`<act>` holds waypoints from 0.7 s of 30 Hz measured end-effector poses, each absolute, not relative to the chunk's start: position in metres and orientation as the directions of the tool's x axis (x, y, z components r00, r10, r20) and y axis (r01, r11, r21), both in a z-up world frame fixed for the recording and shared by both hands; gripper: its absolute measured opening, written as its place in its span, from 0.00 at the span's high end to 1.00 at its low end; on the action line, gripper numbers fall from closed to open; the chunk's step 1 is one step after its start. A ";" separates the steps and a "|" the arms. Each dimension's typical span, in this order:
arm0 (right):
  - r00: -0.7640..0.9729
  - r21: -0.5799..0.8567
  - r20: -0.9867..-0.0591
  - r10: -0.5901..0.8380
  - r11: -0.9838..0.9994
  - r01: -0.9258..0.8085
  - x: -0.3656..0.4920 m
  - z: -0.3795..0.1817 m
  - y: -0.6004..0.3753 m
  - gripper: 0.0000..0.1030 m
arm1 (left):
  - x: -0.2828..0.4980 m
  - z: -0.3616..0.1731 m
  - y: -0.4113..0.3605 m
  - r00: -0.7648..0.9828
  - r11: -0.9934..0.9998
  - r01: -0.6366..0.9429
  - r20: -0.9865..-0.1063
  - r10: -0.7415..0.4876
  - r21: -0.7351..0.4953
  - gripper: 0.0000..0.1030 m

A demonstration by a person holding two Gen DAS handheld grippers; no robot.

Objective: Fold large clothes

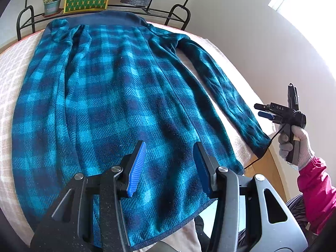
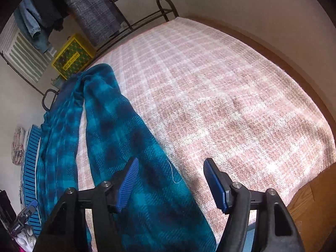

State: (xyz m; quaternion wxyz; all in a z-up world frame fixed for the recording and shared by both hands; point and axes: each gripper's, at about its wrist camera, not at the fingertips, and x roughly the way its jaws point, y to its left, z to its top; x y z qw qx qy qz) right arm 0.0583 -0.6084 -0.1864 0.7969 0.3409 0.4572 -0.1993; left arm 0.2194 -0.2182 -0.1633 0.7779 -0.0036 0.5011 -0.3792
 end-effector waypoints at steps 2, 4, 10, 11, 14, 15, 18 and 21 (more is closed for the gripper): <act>0.490 0.382 -0.871 0.042 0.685 0.620 0.065 -0.197 -0.610 0.32 | 0.218 -0.162 -0.220 0.210 0.709 0.594 -0.777 -0.594 -0.381 0.54; 0.456 0.341 -0.889 0.036 0.716 0.609 0.073 -0.203 -0.602 0.45 | 0.217 -0.162 -0.219 0.211 0.708 0.594 -0.776 -0.595 -0.382 0.54; 0.491 0.383 -0.869 0.056 0.705 0.597 0.081 -0.190 -0.589 0.96 | 0.220 -0.161 -0.213 0.208 0.710 0.582 -0.772 -0.601 -0.396 0.54; 0.512 0.390 -0.857 0.053 0.715 0.580 0.082 -0.181 -0.583 0.97 | 0.220 -0.160 -0.211 0.209 0.711 0.579 -0.770 -0.602 -0.399 0.54; 0.586 0.418 -0.807 0.068 0.768 0.485 0.090 -0.146 -0.552 0.97 | 0.221 -0.157 -0.207 0.217 0.712 0.571 -0.762 -0.610 -0.408 0.54; 0.611 0.433 -0.787 0.087 0.784 0.445 0.094 -0.135 -0.538 0.97 | 0.222 -0.155 -0.206 0.221 0.714 0.567 -0.759 -0.613 -0.411 0.54; 0.648 0.445 -0.745 0.157 0.841 0.307 0.105 -0.110 -0.485 0.97 | 0.225 -0.153 -0.201 0.227 0.717 0.552 -0.750 -0.621 -0.426 0.54; 0.640 0.441 -0.728 0.247 0.883 0.160 0.119 -0.104 -0.428 0.97 | 0.227 -0.152 -0.197 0.235 0.724 0.536 -0.747 -0.622 -0.435 0.54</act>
